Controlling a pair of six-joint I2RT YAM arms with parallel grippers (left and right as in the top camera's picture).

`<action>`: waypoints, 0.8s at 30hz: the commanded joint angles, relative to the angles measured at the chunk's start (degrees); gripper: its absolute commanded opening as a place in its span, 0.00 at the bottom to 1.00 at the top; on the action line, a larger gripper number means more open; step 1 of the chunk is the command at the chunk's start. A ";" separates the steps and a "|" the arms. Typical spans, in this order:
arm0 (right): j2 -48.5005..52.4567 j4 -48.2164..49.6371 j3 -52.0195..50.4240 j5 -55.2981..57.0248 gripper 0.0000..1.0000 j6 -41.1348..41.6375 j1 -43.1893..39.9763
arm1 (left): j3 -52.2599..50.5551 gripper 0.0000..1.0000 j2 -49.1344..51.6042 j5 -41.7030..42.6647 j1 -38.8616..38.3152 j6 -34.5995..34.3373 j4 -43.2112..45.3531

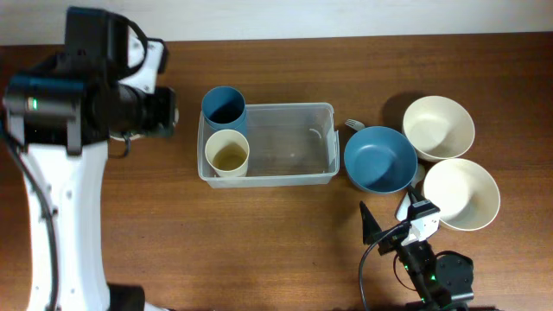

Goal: Pack container
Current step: 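Carry the second cream cup over the cream cup in the container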

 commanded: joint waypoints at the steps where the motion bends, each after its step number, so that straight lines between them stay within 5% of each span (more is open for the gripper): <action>1: -0.37 0.02 -0.50 0.13 0.99 0.46 0.39 | 0.35 0.02 -0.70 0.39 -3.69 0.07 -1.66; 11: -0.39 0.02 -0.50 0.15 0.99 0.46 0.39 | 0.07 0.01 -0.87 0.59 -13.20 0.04 -1.64; 24: -0.37 0.02 -0.50 0.13 0.99 0.44 0.39 | -11.58 0.01 0.28 1.38 -14.23 -0.13 0.52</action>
